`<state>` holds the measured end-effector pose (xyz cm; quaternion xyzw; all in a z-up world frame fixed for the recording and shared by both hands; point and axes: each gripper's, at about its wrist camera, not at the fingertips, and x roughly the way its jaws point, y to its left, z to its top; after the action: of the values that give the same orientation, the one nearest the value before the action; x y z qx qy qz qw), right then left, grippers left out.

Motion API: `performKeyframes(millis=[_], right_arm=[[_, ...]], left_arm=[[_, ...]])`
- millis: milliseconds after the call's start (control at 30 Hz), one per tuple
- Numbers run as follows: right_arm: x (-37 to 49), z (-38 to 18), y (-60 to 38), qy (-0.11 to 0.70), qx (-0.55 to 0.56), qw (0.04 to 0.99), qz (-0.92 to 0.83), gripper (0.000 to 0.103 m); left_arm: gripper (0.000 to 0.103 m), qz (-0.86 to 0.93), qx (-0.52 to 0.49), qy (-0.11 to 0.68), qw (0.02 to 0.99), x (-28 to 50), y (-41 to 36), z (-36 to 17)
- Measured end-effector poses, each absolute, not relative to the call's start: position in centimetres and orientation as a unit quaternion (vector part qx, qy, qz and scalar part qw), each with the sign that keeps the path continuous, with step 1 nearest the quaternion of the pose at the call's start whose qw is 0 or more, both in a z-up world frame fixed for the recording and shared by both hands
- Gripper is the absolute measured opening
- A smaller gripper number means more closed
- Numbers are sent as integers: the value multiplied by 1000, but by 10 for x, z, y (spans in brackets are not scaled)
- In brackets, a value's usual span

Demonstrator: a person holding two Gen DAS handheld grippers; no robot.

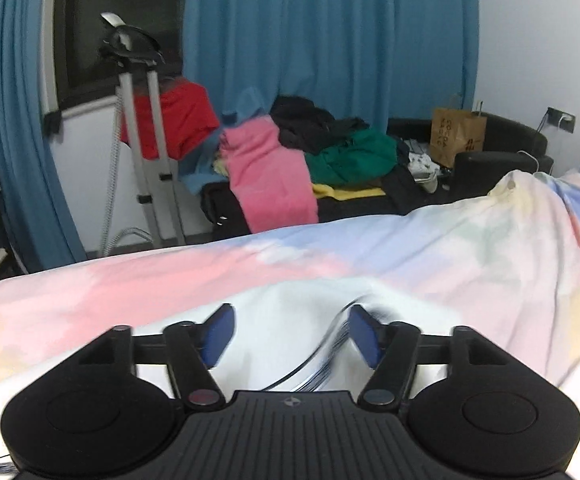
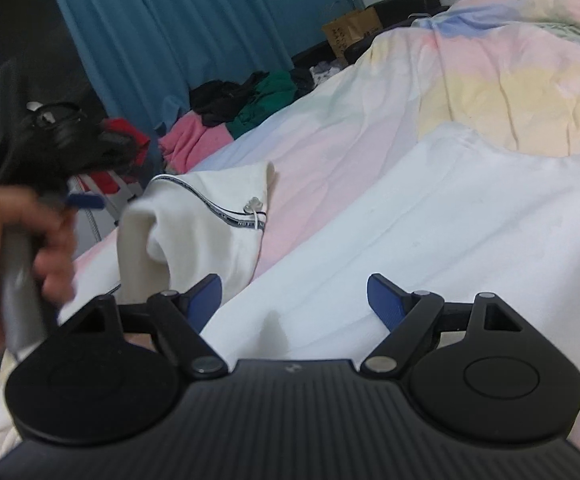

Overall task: Fold clothes
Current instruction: 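Grasp the sweatshirt hem with the right gripper and pull it flat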

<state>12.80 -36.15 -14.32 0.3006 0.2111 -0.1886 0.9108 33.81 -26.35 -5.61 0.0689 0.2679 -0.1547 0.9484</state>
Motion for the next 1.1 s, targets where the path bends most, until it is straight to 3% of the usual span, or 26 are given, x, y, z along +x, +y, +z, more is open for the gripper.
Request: performKeyframes(millis=[300, 500, 700, 867, 1100], right_arm=[[133, -139, -344, 207, 301, 926, -91, 82], [135, -142, -330, 231, 317, 920, -27, 82], [131, -137, -322, 249, 380, 890, 43, 82], [130, -134, -312, 256, 409, 874, 59, 84], [206, -135, -315, 270, 462, 844, 39, 84]], left_arm=[[75, -44, 9, 318, 947, 174, -95, -70], [77, -4, -41, 291, 956, 99, -41, -66], [80, -24, -78, 246, 966, 81, -29, -58], [80, -31, -86, 255, 963, 86, -27, -71], [80, -29, -147, 277, 949, 105, 5, -83]])
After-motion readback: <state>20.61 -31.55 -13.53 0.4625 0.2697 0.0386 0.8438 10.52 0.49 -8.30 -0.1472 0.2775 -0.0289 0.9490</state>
